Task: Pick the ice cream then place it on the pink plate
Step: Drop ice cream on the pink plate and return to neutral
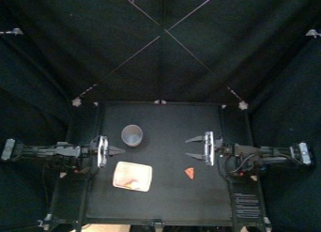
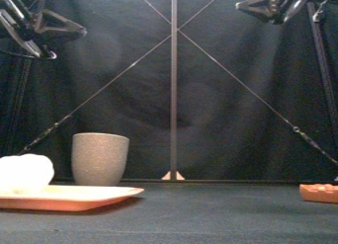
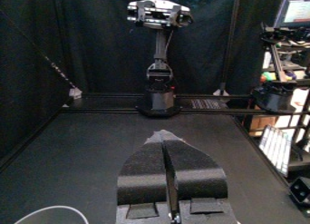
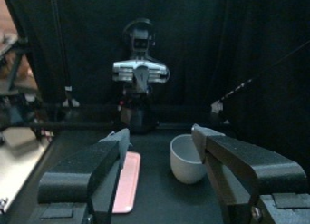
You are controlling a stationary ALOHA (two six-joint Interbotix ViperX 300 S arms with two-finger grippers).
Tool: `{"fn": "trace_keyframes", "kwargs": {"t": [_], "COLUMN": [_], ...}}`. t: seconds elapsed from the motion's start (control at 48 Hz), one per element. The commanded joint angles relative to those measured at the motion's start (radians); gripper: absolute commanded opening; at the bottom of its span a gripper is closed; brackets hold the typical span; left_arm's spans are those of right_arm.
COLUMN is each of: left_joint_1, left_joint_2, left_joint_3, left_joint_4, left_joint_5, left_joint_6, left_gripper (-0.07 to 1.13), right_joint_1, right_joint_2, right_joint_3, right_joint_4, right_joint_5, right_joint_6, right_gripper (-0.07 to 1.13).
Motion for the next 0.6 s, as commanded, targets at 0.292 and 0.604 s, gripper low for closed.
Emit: {"fn": "trace_keyframes", "kwargs": {"t": [0.292,0.604], "left_joint_1": [0.006,0.017], "left_joint_2": [0.002,0.002], "left_joint_3": [-0.009,-0.006], "left_joint_4": [0.002,0.002], "left_joint_5": [-0.003,-0.003], "left_joint_6": [0.002,0.002], "left_gripper": [-0.02,-0.02], "right_joint_1": [0.018,0.023], "right_joint_2": [-0.095,-0.129], "right_joint_3": [0.118,0.156], "right_joint_4": [0.049,0.08], "right_joint_5": [-0.012,-0.012], "right_joint_6": [-0.003,-0.003], "right_gripper": [0.92,0.92]}}
